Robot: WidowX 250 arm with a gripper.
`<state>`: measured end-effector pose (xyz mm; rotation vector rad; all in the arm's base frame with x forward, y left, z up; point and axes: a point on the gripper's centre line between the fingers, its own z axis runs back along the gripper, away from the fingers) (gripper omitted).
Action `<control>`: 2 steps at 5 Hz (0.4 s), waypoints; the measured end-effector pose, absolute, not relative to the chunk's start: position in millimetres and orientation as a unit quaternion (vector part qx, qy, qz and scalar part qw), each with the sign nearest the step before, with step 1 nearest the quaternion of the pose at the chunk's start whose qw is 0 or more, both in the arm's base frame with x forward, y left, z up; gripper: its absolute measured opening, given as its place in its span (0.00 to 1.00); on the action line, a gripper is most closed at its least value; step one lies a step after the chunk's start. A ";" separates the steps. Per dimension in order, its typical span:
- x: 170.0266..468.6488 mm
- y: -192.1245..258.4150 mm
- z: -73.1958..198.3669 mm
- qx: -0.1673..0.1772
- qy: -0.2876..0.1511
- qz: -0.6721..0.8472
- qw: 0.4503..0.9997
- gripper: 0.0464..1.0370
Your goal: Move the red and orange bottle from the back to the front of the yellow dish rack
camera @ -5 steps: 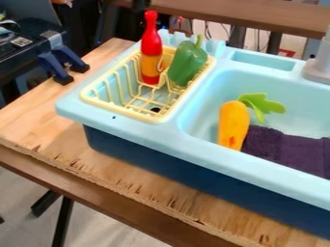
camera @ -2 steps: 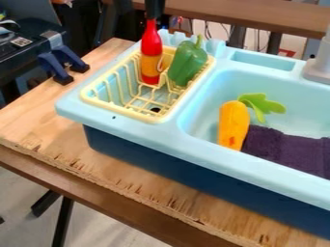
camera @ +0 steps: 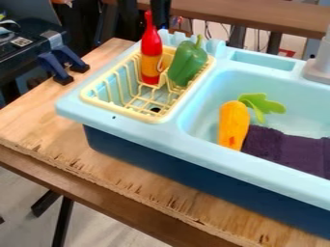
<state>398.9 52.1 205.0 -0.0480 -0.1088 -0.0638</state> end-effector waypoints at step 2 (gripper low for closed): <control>398.7 50.1 204.8 -0.024 -0.048 -0.033 0.998 0.62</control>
